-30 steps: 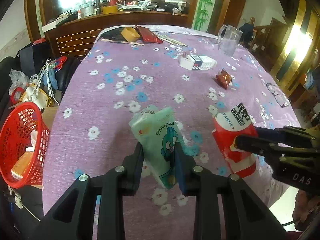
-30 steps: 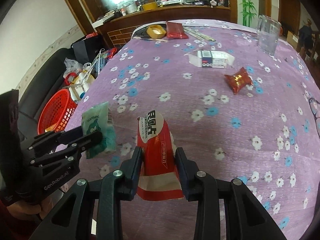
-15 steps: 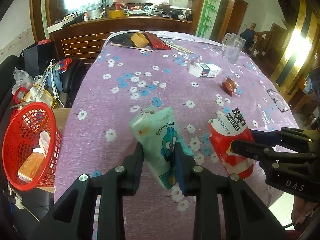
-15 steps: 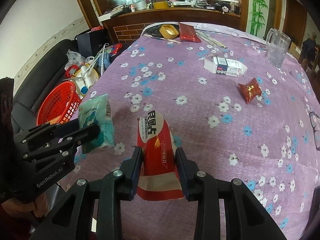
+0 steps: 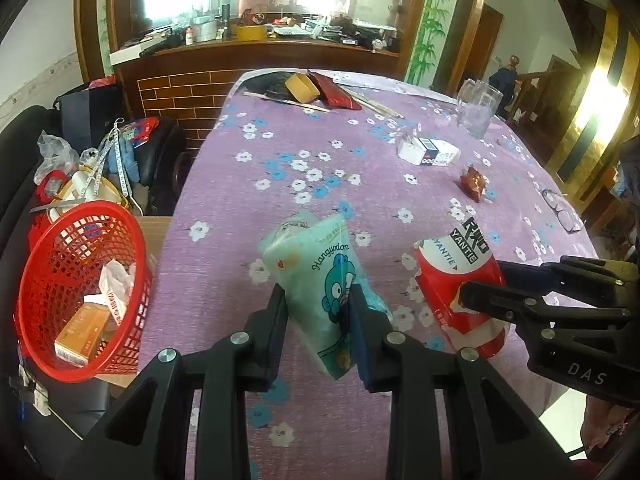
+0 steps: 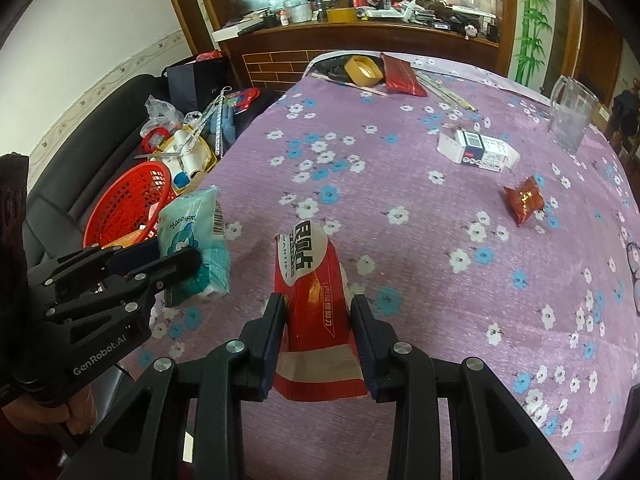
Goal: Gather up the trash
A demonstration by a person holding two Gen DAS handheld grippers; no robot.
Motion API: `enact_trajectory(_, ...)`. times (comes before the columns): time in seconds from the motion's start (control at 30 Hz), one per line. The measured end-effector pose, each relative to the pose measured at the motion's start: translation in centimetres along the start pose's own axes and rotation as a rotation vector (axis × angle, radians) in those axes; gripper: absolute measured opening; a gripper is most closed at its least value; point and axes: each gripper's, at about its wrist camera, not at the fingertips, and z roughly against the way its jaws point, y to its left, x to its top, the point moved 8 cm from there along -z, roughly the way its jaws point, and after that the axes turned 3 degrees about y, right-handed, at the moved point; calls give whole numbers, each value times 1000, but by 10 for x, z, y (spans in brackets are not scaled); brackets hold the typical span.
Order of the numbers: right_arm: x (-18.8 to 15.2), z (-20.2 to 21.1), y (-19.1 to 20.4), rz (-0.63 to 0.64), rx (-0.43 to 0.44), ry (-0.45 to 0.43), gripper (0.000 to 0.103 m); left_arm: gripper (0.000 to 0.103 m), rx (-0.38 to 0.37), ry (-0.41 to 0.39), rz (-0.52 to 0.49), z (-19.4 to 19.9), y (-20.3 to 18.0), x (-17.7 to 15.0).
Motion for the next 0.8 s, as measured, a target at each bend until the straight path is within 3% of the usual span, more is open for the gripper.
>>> enact_trajectory(0.43,14,-4,31,48,22,-9,37,28,31,-54,74,28,42,2)
enact_trajectory(0.8,45,-8,86,148,74,-26,37,28,111,-119,202,66,114,1)
